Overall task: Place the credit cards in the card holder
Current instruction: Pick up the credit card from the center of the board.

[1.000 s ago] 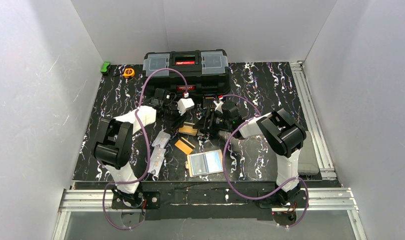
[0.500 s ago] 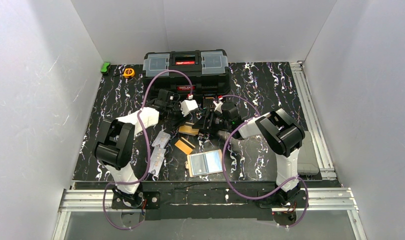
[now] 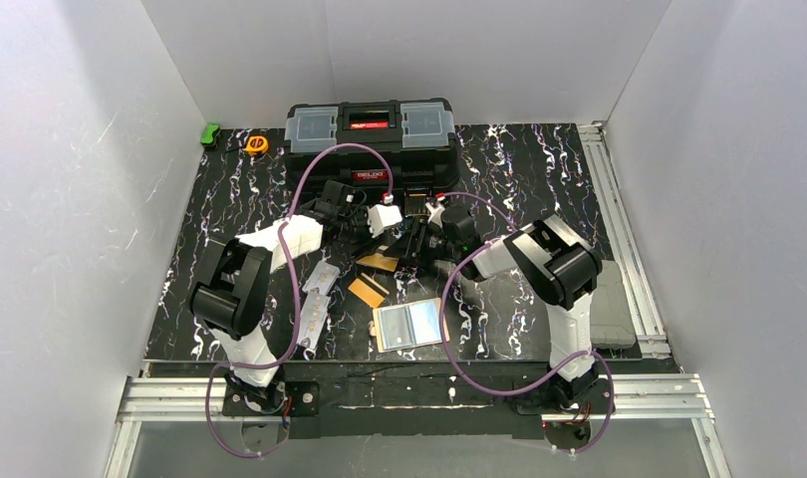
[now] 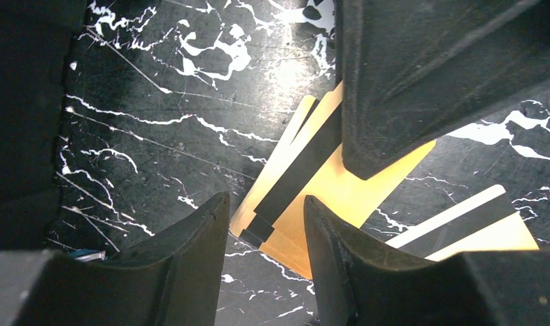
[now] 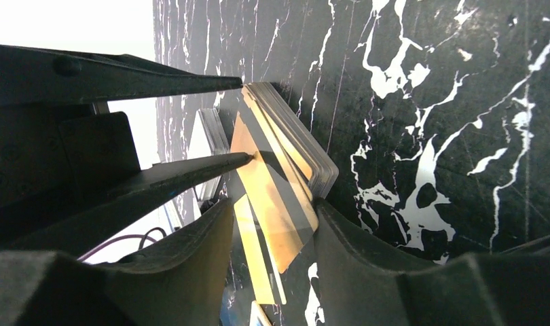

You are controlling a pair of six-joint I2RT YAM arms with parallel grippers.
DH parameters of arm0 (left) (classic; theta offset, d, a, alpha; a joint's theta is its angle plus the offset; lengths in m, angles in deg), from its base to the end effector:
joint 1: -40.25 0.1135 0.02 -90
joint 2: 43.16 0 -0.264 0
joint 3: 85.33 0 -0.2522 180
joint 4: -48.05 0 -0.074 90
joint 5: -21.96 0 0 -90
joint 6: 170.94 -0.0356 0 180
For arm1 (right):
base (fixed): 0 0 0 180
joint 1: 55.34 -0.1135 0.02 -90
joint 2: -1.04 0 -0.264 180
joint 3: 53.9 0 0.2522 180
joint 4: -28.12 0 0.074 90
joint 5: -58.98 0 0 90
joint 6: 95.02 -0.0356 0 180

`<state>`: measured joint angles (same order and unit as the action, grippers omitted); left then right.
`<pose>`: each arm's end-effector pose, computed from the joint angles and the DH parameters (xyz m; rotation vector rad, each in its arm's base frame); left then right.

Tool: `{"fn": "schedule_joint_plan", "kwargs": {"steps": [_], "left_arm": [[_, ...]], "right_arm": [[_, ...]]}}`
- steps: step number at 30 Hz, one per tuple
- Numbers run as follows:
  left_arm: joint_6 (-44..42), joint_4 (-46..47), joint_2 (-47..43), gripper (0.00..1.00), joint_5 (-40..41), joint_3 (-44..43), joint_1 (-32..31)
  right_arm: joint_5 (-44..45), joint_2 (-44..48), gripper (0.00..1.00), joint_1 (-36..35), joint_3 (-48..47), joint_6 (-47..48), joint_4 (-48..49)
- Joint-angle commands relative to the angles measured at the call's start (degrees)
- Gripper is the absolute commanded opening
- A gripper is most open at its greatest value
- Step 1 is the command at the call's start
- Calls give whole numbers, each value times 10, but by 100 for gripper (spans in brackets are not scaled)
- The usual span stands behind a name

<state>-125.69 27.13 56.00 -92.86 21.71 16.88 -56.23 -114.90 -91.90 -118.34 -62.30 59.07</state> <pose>0.3251 -0.1568 0.1849 1.4608 1.8040 -0.3316 0.3058 0.2456 0.1162 0.0598 2.2106 1.4400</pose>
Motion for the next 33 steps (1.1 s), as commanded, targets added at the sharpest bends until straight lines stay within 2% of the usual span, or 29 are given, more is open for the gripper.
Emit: {"fn": "schedule_joint_plan", "kwargs": {"steps": [1, 5, 12, 15, 19, 23, 27, 33], "left_arm": [[-9, -47, -3, 43, -25, 15, -7], [-9, -47, -5, 43, -26, 16, -8], [-9, -51, -8, 43, -31, 16, -8], [-7, -56, -10, 43, -29, 13, -8], [2, -66, -15, 42, -25, 3, -8], [10, -73, -20, 43, -21, -3, -8], [29, -90, -33, 48, -15, -17, -5], [69, -141, -69, 65, -46, -55, 16]], "right_arm": [[1, -10, 50, -4, 9, -16, 42], [3, -7, 40, -4, 10, -16, 37], [8, 7, 32, -4, 23, -13, 24], [5, 12, 23, -3, 25, -11, 15], [4, 23, 2, -4, 33, -9, 7], [4, 33, 1, -3, 40, -7, 7], [0, 47, 1, -3, 48, -2, 3], [-6, 85, 1, -3, 65, 20, -25]]}}
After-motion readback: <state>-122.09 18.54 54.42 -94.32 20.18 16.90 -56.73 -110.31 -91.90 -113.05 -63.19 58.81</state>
